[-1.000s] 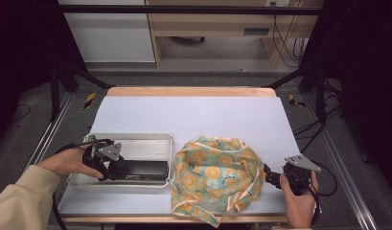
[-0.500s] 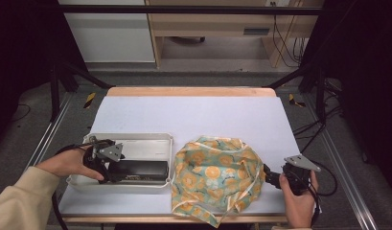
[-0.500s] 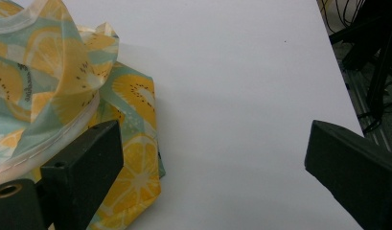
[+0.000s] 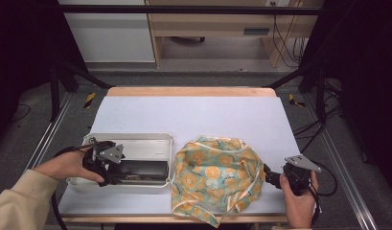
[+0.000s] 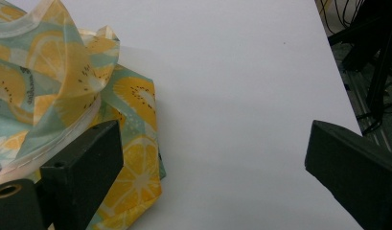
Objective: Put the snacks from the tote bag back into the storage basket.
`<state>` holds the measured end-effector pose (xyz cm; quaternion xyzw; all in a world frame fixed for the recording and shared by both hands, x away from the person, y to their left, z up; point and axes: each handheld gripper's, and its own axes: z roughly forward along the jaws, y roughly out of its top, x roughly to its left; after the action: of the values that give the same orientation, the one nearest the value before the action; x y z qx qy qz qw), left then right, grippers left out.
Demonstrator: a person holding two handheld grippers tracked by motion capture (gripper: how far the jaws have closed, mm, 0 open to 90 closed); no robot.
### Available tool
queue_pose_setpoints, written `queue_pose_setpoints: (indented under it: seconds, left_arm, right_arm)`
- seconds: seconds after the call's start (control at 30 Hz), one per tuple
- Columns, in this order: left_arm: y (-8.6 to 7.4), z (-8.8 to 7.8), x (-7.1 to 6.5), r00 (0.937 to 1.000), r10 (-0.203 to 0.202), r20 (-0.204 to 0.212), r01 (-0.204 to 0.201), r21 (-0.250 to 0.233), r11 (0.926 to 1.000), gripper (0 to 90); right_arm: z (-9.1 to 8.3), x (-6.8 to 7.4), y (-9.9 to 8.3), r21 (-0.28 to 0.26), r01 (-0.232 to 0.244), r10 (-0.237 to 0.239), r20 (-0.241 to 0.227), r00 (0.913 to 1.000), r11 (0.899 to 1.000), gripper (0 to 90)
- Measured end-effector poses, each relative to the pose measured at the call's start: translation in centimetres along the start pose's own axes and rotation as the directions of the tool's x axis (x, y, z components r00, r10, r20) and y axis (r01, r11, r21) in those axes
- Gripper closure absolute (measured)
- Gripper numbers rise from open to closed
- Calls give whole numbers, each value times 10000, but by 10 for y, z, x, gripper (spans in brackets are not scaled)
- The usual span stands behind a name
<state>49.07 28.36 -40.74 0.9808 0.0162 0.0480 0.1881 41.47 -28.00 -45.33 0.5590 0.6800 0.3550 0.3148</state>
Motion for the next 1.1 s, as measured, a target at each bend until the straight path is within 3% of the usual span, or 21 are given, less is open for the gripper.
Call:
queue_pose_setpoints:
  seconds: [0.5,1.1]
  left_arm:
    - [10,-16,-7,9988,-165,-459,149,-366,9992,98]
    - [23,-23,-15,9973,-96,-722,71,-344,9994,69]
  right_arm:
    - [0,0,0,22,25,-25,-15,10000,10000,63]
    - [0,-1,0,8,-65,65,3,10000,10000,62]
